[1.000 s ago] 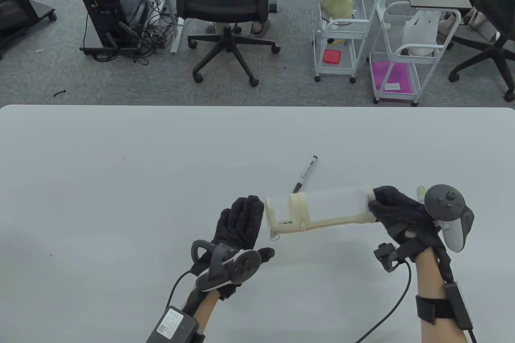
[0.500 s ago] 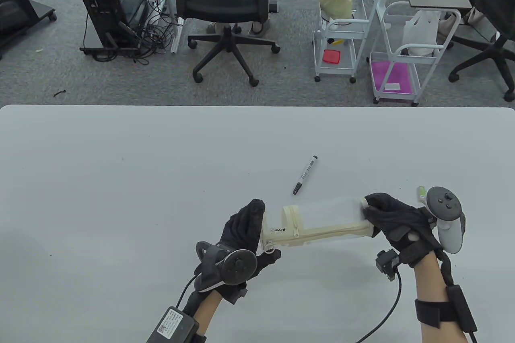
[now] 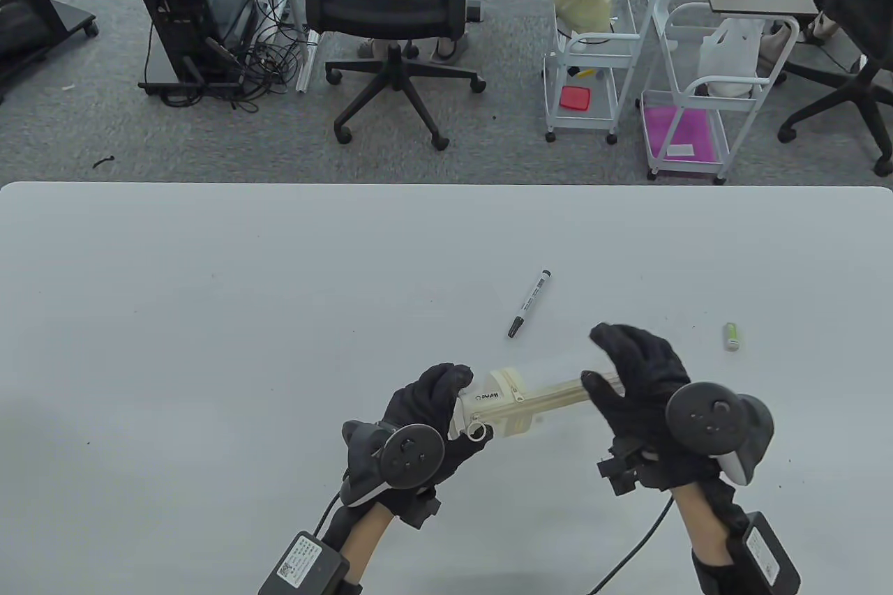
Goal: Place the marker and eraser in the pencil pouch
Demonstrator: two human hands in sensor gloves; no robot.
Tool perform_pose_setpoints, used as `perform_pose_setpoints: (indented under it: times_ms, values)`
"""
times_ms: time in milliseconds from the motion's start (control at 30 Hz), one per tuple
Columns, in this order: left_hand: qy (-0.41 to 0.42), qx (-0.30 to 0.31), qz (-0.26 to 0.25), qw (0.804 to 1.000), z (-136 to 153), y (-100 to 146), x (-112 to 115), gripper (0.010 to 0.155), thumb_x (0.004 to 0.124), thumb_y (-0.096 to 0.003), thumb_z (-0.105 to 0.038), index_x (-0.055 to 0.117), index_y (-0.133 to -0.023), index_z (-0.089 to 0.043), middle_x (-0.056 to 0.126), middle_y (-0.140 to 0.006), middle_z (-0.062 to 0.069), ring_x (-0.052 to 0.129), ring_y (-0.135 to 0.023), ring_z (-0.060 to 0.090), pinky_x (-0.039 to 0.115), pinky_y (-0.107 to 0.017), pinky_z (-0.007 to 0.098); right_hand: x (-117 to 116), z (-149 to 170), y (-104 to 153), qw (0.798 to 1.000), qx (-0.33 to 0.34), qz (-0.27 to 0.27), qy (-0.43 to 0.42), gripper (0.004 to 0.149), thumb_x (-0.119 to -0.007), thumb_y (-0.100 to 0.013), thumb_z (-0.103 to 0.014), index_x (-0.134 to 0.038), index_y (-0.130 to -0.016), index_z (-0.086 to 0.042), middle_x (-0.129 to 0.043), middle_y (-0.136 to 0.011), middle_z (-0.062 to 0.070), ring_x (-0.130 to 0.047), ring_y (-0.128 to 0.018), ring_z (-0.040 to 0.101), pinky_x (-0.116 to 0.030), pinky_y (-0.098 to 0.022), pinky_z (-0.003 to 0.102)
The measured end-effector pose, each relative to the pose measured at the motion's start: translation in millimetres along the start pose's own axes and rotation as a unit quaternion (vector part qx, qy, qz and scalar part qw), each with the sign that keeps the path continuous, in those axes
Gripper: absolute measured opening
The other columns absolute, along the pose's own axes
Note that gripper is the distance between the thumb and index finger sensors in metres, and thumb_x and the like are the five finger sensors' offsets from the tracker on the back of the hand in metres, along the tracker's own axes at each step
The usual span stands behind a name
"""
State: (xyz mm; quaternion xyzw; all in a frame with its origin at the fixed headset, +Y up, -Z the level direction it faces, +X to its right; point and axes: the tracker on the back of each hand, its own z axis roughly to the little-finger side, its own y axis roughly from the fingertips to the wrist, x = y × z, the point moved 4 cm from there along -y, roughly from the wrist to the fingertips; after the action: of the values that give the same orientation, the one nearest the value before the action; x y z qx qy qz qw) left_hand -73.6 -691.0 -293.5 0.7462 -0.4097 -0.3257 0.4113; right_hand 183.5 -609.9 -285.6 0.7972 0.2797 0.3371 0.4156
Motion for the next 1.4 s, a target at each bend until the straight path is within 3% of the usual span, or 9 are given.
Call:
perform_pose_setpoints:
  times_ms: [67, 167, 300, 433, 633, 800, 1000, 1233, 1400]
  values:
    - [-0.006, -0.003, -0.004, 1.000, -0.3, 0.1, -0.3, 0.078, 0.074, -0.0425, -0.064, 0.053, -0.108, -0.026, 0.074, -0.105, 0.010, 0.097, -0.076, 0.022, 0.080, -0.065, 0.051, -11.8, -31.9, 6.4, 0.998, 0.055, -0.004, 0.038, 0.049, -0.086, -0.036, -0.045, -0.084, -0.081, -0.026, -0.084, -0.078, 0.007, -0.090, -0.062, 0.029, -0.061, -0.064, 0.061]
    - [-0.017, -0.005, -0.007, 1.000, -1.6, 0.1, -0.9, 0.076, 0.073, -0.0420, -0.066, 0.057, -0.106, -0.026, 0.078, -0.101, 0.009, 0.099, -0.072, 0.020, 0.082, -0.062, 0.050, -36.6, -66.0, 17.7, 0.992, 0.094, -0.043, 0.071, 0.050, -0.087, -0.033, -0.049, -0.086, -0.079, -0.027, -0.086, -0.074, 0.006, -0.091, -0.059, 0.028, -0.062, -0.063, 0.061]
    - [-0.037, -0.003, -0.013, 0.999, -5.9, 0.8, -1.7, 0.075, 0.072, -0.0415, -0.068, 0.062, -0.103, -0.027, 0.082, -0.097, 0.007, 0.101, -0.066, 0.018, 0.084, -0.060, 0.048, -58.8, -84.1, 26.4, 0.983, 0.114, -0.048, 0.133, 0.061, -0.088, -0.029, -0.056, -0.083, -0.082, -0.026, -0.084, -0.077, 0.006, -0.090, -0.062, 0.028, -0.060, -0.064, 0.062]
    - [-0.064, 0.003, -0.018, 0.998, -12.6, 1.6, -1.4, 0.072, 0.071, -0.0412, -0.069, 0.067, -0.100, -0.027, 0.087, -0.092, 0.005, 0.104, -0.061, 0.015, 0.087, -0.056, 0.046, -66.2, -91.2, 30.8, 0.975, 0.124, -0.016, 0.181, 0.058, -0.087, -0.029, -0.058, -0.085, -0.077, -0.026, -0.087, -0.073, 0.004, -0.092, -0.058, 0.027, -0.062, -0.063, 0.062]
    - [-0.090, 0.011, -0.024, 0.996, -18.3, 2.0, -0.2, 0.070, 0.072, -0.0409, -0.069, 0.069, -0.097, -0.027, 0.090, -0.088, 0.004, 0.105, -0.056, 0.013, 0.089, -0.054, 0.043, -66.0, -93.2, 32.9, 0.974, 0.128, 0.006, 0.188, 0.044, -0.086, -0.035, -0.046, -0.090, -0.073, -0.024, -0.090, -0.068, 0.006, -0.095, -0.054, 0.027, -0.065, -0.061, 0.061]
    - [-0.106, 0.012, -0.033, 0.994, -21.2, 2.4, -1.5, 0.067, 0.073, -0.0412, -0.067, 0.071, -0.095, -0.028, 0.091, -0.086, 0.003, 0.105, -0.053, 0.011, 0.090, -0.051, 0.042, -69.6, -93.0, 33.8, 0.971, 0.129, -0.005, 0.203, 0.054, -0.087, -0.031, -0.054, -0.085, -0.077, -0.026, -0.088, -0.073, 0.005, -0.094, -0.058, 0.028, -0.064, -0.062, 0.061]
    - [-0.080, 0.007, -0.037, 0.996, -15.7, 1.6, -3.6, 0.070, 0.066, -0.0415, -0.072, 0.072, -0.095, -0.029, 0.091, -0.086, 0.002, 0.106, -0.052, 0.010, 0.091, -0.051, 0.041, -64.3, -96.7, 35.0, 0.967, 0.140, 0.034, 0.212, 0.043, -0.080, -0.040, -0.041, -0.089, -0.076, -0.020, -0.092, -0.068, 0.006, -0.097, -0.053, 0.028, -0.067, -0.060, 0.060]
    - [-0.026, 0.008, -0.039, 0.999, -9.4, 0.8, -5.6, 0.065, 0.068, -0.0416, -0.069, 0.069, -0.097, -0.035, 0.088, -0.092, 0.001, 0.106, -0.055, 0.009, 0.091, -0.052, 0.040, -51.7, -63.5, 18.6, 0.991, 0.042, -0.001, 0.125, 0.039, -0.079, -0.039, -0.043, -0.088, -0.070, -0.020, -0.093, -0.059, 0.005, -0.097, -0.044, 0.026, -0.070, -0.057, 0.059]
    - [0.006, 0.003, -0.032, 0.999, 5.7, -1.3, -6.6, 0.065, 0.069, -0.0420, -0.067, 0.066, -0.099, -0.036, 0.085, -0.097, 0.002, 0.106, -0.061, 0.012, 0.090, -0.056, 0.041, -39.3, -28.6, 9.6, 0.993, -0.025, -0.013, 0.113, 0.039, -0.081, -0.038, -0.042, -0.090, -0.068, -0.019, -0.093, -0.058, 0.006, -0.096, -0.043, 0.028, -0.069, -0.057, 0.060]
